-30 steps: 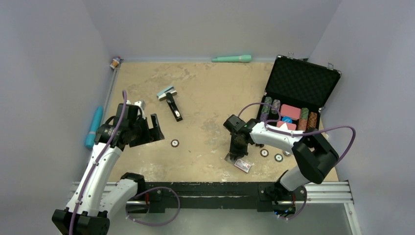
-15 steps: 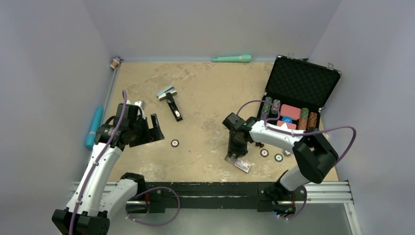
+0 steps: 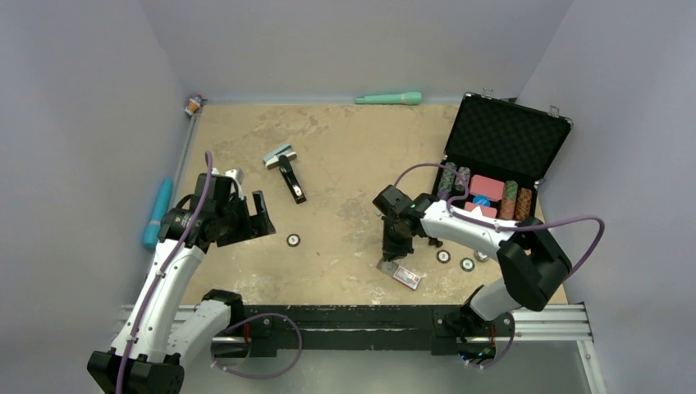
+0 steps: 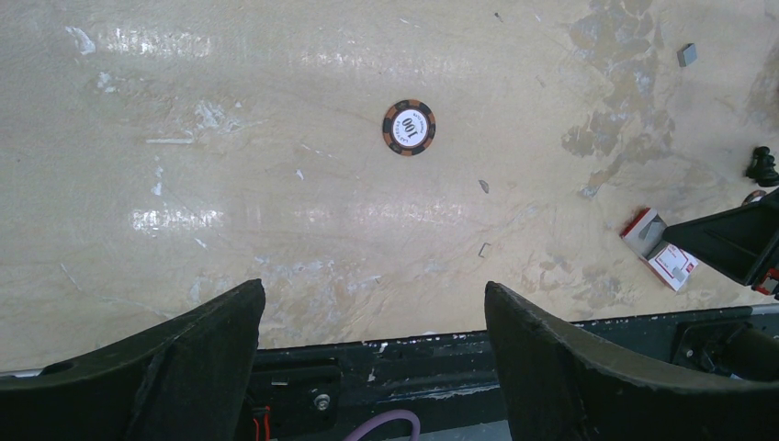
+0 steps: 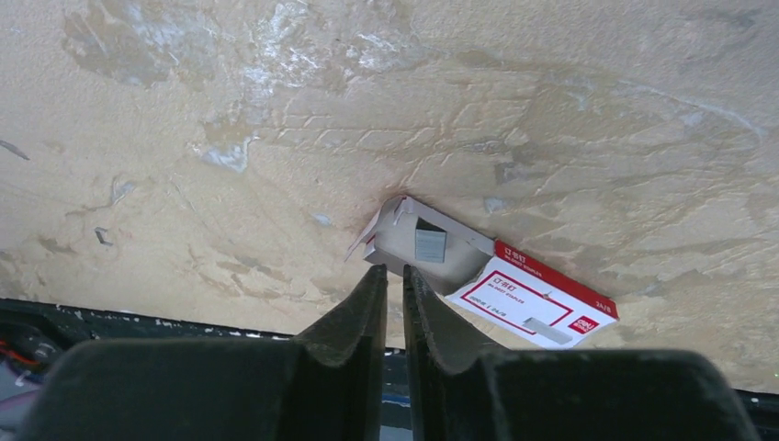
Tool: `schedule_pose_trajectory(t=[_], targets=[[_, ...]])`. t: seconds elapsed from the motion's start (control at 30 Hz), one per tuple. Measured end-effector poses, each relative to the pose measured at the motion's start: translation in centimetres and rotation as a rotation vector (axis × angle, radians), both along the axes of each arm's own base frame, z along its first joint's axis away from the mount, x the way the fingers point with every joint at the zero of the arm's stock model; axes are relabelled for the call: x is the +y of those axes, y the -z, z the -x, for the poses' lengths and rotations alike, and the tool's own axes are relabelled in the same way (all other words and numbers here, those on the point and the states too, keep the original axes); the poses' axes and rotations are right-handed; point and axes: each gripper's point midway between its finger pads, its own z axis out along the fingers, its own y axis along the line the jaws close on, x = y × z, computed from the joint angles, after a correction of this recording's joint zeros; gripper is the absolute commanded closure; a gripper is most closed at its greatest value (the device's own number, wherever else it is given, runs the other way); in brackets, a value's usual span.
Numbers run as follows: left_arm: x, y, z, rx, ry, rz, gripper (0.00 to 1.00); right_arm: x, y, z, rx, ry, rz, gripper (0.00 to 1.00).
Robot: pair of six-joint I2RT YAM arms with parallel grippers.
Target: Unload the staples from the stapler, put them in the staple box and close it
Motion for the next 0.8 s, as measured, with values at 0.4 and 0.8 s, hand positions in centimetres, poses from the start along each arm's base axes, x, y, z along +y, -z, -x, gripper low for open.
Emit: schedule_pose_trajectory(t=[0.4,0.8], targets=[[0.0,0.0,0.0,0.0,0.0,0.0,0.08,0.8,2.0,-0.2,0.029,-0.043,0.008,0.88],[0.1,0.0,0.0,0.0,-0.006,0.0,0.08,0.2,2.8,0.5,0.048,-0.045,0.023,0.89]])
